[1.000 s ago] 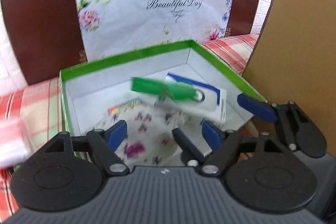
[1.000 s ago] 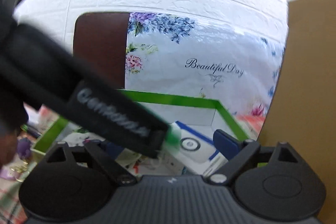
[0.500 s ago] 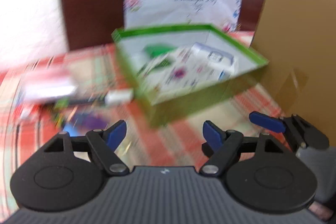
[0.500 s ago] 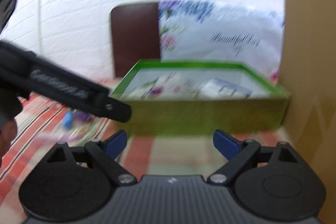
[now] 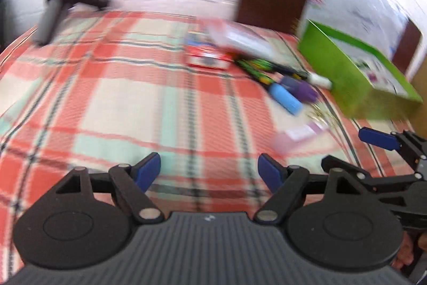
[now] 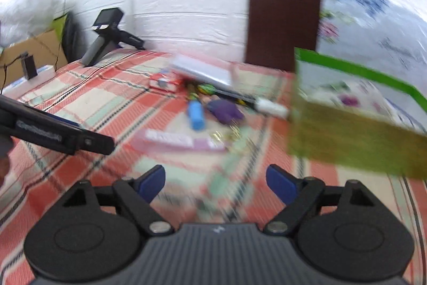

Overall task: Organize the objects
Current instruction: 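Move the left gripper to the purple figure keychain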

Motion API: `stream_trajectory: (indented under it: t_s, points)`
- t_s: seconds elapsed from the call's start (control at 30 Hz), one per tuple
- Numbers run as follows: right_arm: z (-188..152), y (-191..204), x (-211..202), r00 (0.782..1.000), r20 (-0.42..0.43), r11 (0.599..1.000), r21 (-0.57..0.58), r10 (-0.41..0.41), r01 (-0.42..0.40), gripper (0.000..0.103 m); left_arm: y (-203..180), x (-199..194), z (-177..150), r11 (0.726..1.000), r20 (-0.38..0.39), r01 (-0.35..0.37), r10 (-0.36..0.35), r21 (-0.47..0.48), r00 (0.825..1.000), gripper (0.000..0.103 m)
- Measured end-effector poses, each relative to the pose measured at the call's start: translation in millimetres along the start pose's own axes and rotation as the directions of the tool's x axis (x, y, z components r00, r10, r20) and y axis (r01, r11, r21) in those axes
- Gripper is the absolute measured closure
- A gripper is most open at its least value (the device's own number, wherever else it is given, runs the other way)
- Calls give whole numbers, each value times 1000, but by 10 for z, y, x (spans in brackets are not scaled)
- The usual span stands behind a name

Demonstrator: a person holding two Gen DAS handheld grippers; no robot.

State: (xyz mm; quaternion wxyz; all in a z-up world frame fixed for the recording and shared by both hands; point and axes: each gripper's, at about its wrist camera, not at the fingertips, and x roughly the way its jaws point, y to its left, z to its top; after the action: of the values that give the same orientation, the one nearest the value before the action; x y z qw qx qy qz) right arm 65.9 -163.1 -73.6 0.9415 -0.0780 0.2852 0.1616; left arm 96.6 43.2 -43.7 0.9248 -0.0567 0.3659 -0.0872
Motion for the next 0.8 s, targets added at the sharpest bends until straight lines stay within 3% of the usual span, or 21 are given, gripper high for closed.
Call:
stream_trajectory:
  t_s: [0.2,0.27,0.37,0.43,0.53,0.57,0.6,0.7,0.8]
  points:
    - [391,160,421,999,26,997,-66,-39,41,21,225,-43,-1,998,16,31,-30,-59,999,22]
    - [491,102,571,999,6,998,-47,-32,32,22,225,-41,-15,998,20,33,-32,-53,999,21]
    - [519,69,791,997,-70,998,-54,12,-16,11,233,-30,-19,998,23,42,-41,-47,999,20]
    - [459,45,824,996,-91,999,-42,26,-30,14,256,-29,-11,997,23,51,-50,-53,999,20]
    - [378,-25,686,993,-90,997,9,82,-81,50,282,-30,-1,996,21,62,-60,-69,998,20]
    - [335,9,611,994,-82,997,-12,73,-74,67,284,-30,2,995,19,63,-62,-74,998,20]
    - [287,57,531,995,-74,997,-36,71,-74,74,279,-33,5,995,16,65,-64,-78,998,20]
    - [127,252,291,997,-49,991,-114,64,-69,75,248,-42,8,993,3,82,-82,-89,997,19]
    - [-9,410,67,994,-40,987,-124,100,-104,75,194,-73,-5,987,-17,123,-125,-101,992,19]
